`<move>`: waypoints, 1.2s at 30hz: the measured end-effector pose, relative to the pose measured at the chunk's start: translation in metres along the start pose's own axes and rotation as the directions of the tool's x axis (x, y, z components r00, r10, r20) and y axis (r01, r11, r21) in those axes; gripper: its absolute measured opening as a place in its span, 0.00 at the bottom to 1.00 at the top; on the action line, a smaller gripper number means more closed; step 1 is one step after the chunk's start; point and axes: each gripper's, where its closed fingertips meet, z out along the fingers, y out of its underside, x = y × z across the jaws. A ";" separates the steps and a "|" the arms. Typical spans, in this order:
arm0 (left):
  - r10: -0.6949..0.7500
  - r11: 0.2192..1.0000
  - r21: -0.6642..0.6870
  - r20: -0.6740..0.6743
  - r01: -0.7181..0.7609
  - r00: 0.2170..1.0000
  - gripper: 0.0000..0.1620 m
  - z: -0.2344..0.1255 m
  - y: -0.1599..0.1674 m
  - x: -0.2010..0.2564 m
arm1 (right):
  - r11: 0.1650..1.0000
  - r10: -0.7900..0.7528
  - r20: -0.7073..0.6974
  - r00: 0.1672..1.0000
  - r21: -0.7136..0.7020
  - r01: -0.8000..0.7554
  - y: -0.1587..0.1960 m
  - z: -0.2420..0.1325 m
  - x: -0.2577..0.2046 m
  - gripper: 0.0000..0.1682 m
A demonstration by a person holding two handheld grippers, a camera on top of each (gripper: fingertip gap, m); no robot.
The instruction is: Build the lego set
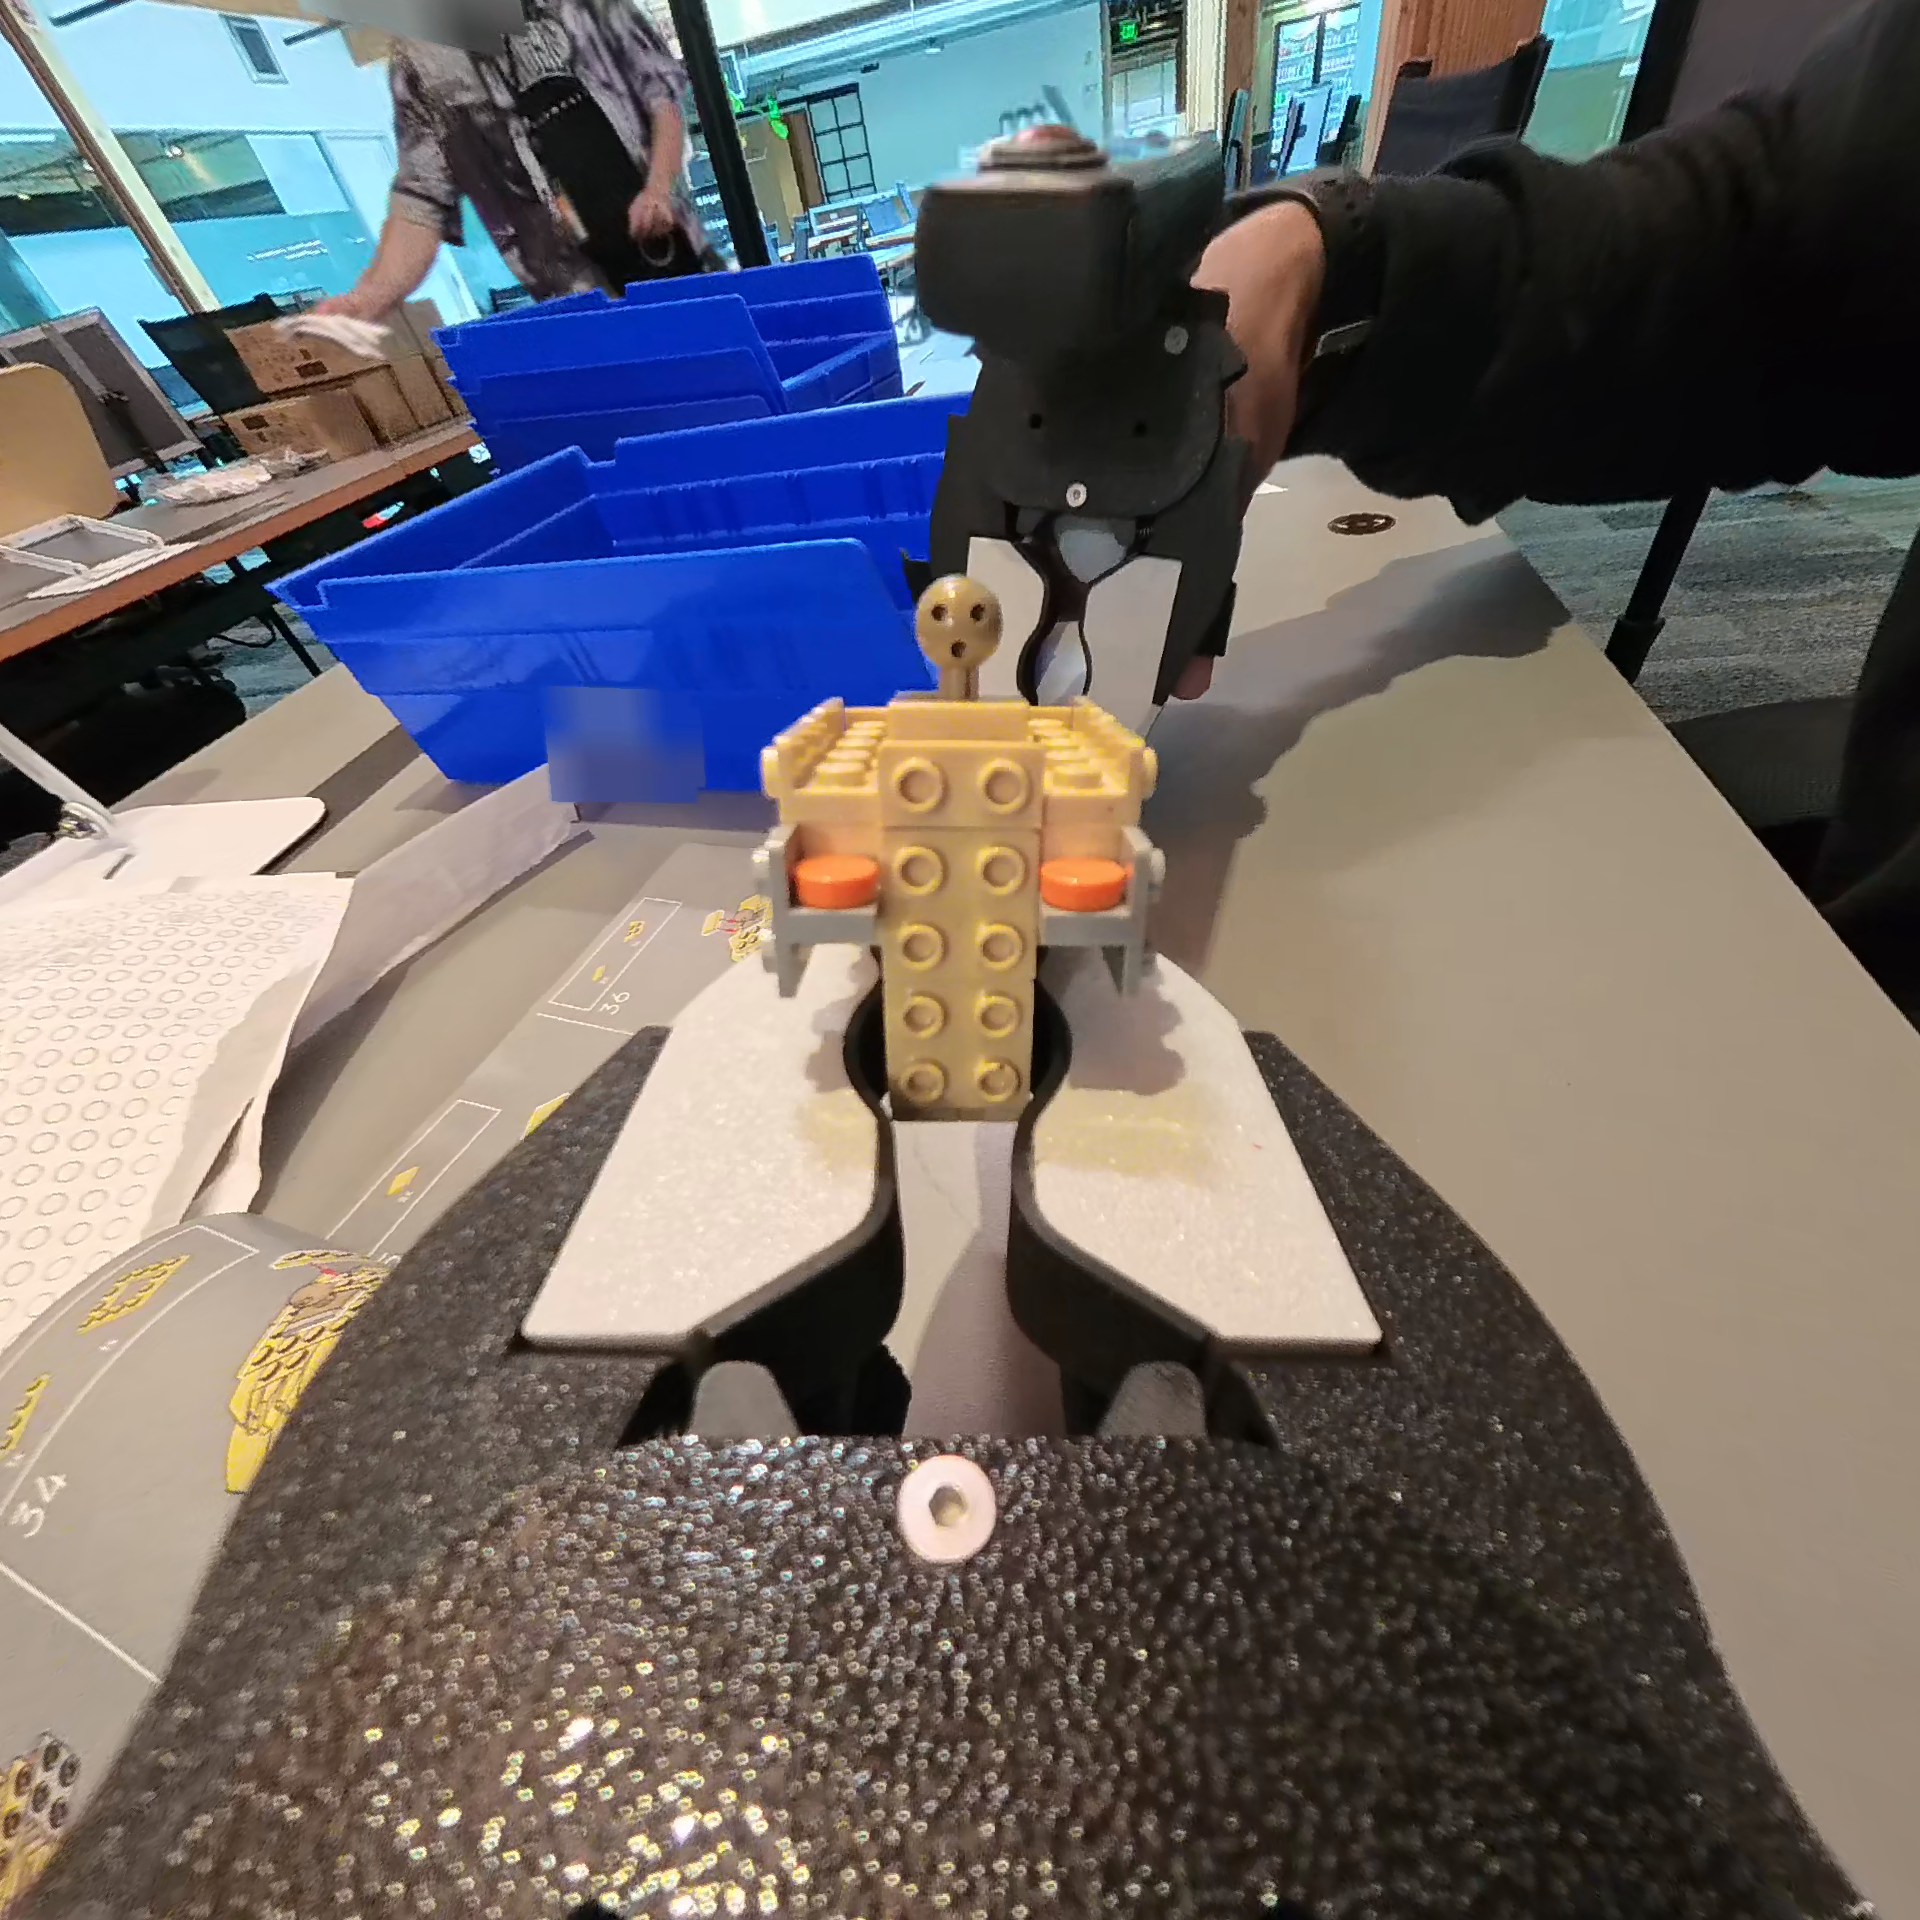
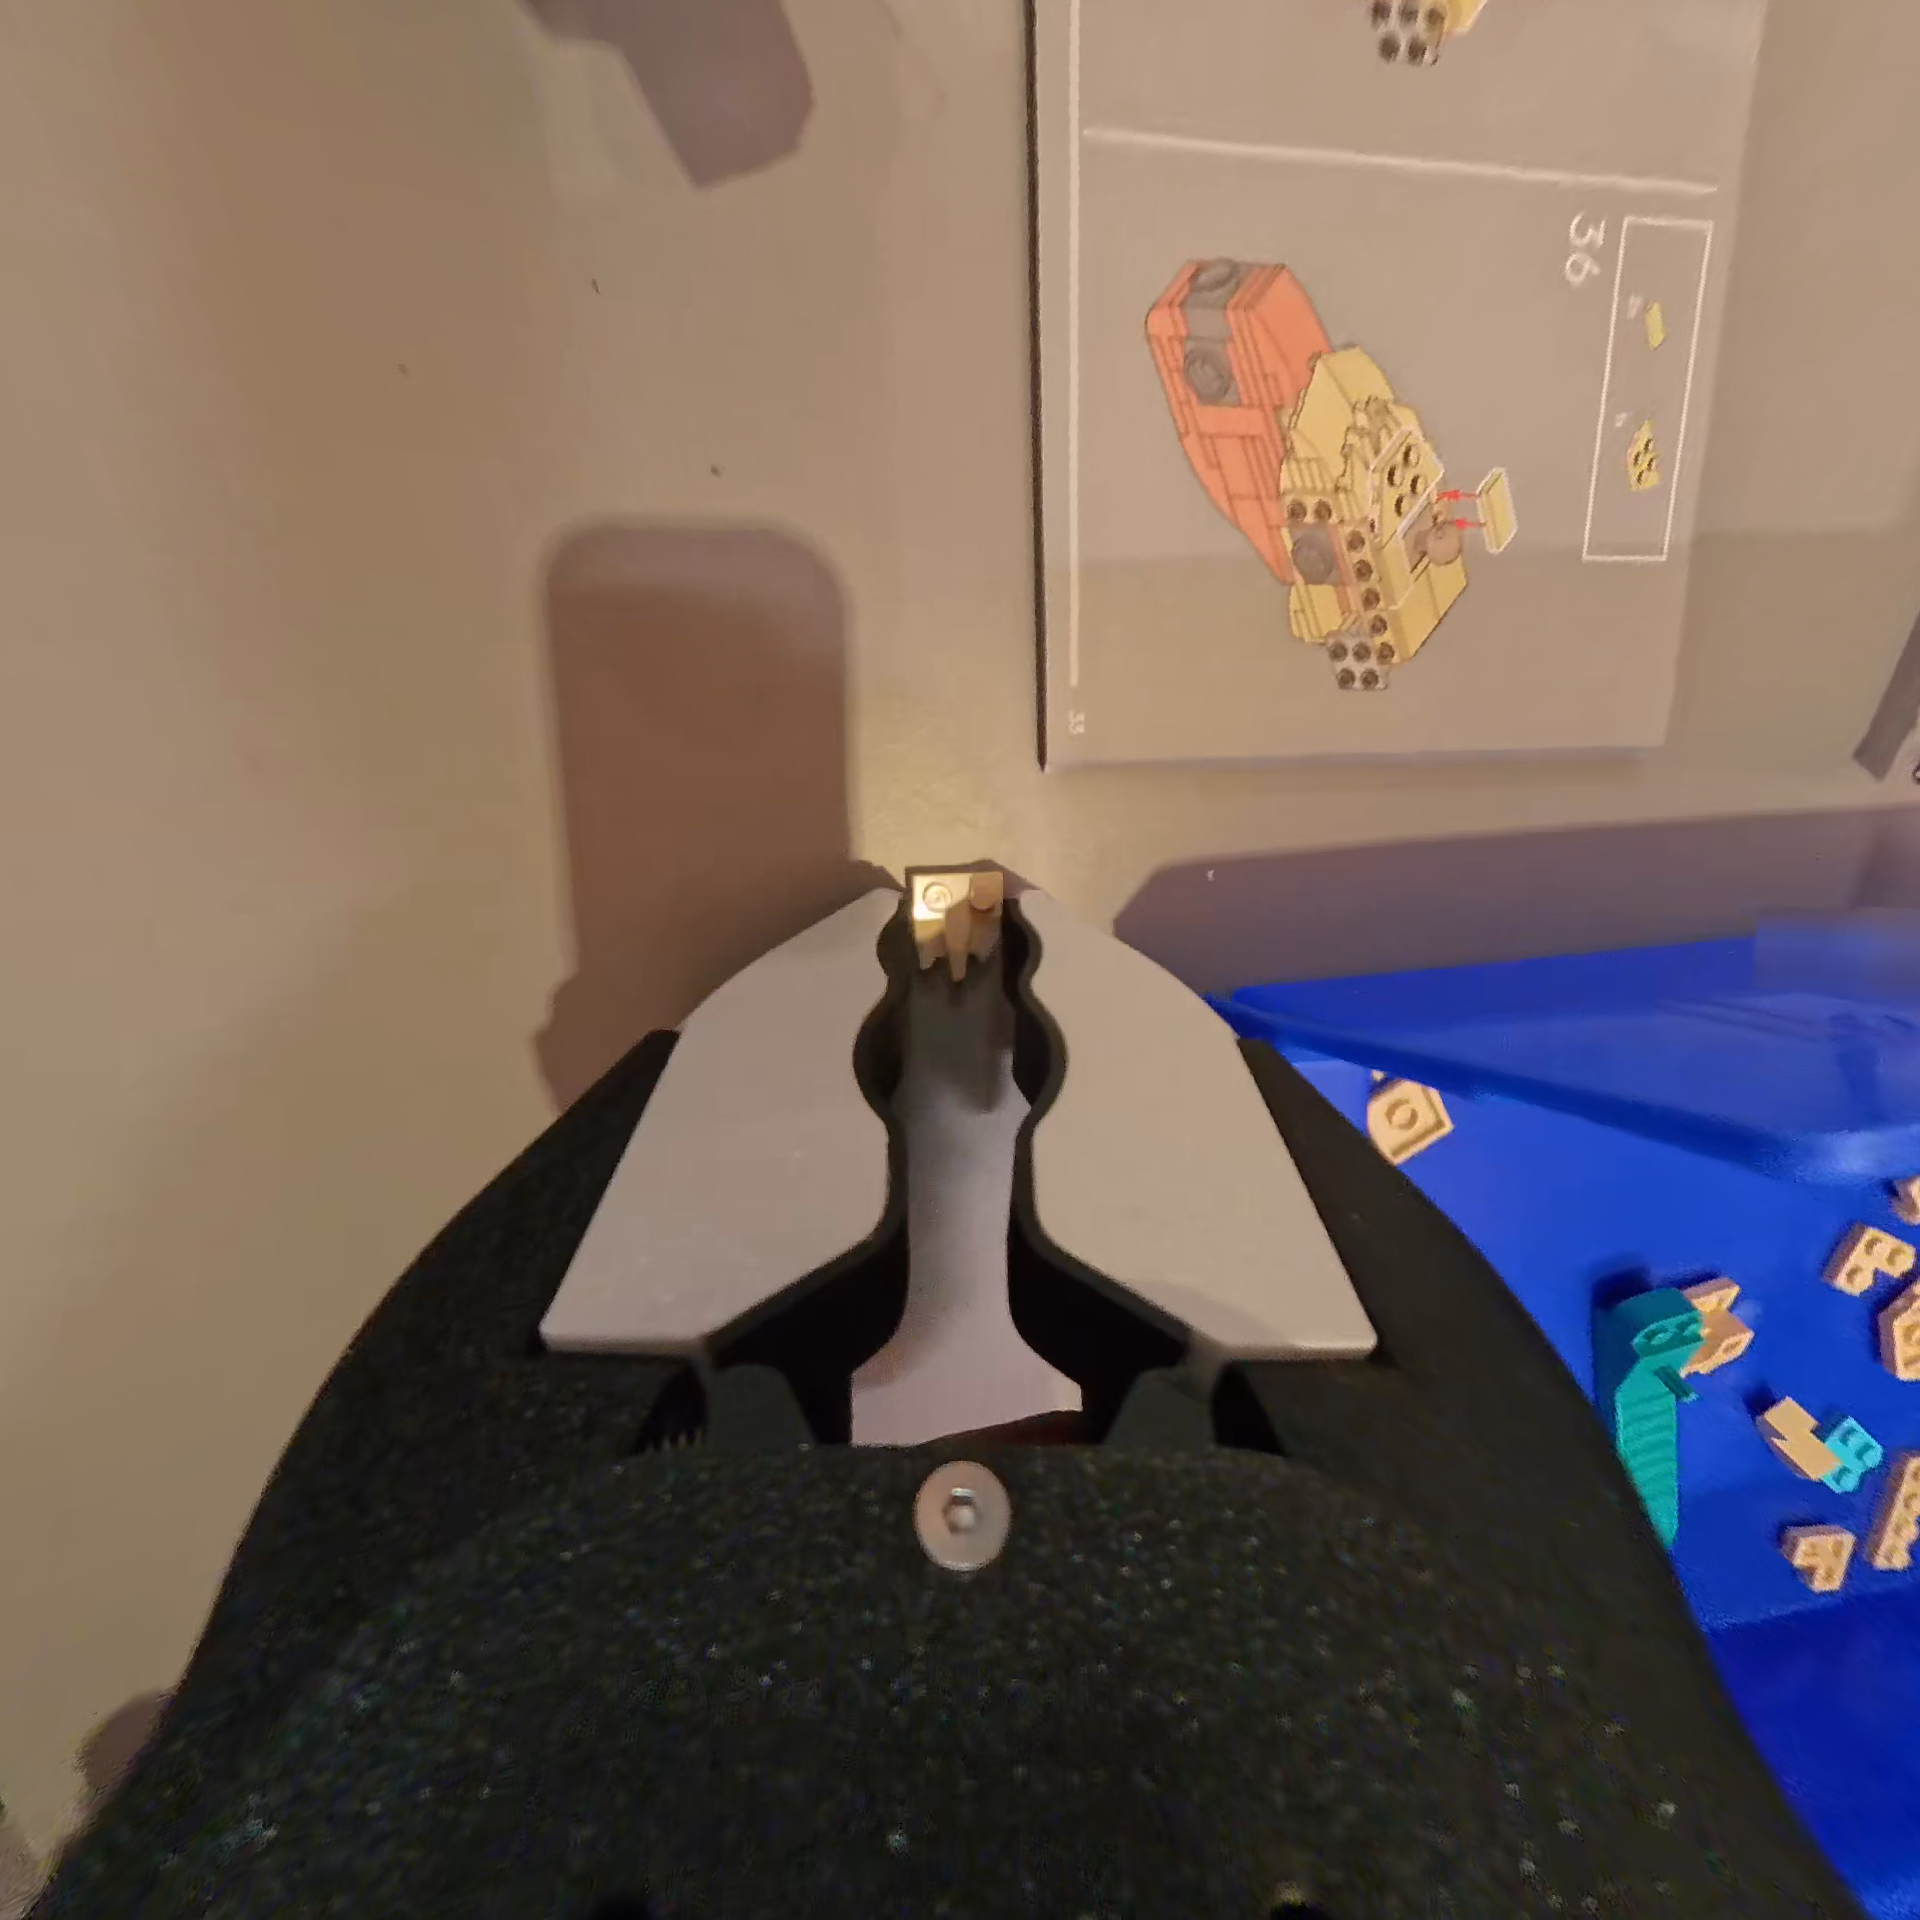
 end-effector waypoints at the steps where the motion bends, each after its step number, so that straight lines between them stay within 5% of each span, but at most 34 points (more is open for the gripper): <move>1: -0.002 1.000 0.004 -0.005 0.002 1.000 0.11 0.000 0.000 0.000 | 0.999 0.004 0.001 1.000 0.032 -0.005 -0.007 -0.003 0.000 0.09; 8: -0.031 0.990 0.135 -0.075 0.041 0.997 0.11 -0.007 -0.017 0.006 | 0.883 -0.107 0.058 0.993 0.464 0.068 -0.126 -0.074 -0.019 0.09; 13: -0.047 0.983 0.174 -0.083 0.061 0.995 0.11 -0.012 -0.021 0.004 | 0.834 -0.228 0.043 0.973 0.524 0.172 -0.181 -0.094 -0.031 0.09; 36: -0.044 0.983 0.175 -0.083 0.058 0.996 0.11 -0.011 -0.021 0.003 | 0.873 -0.272 0.076 0.959 0.439 0.213 -0.182 -0.082 -0.029 0.09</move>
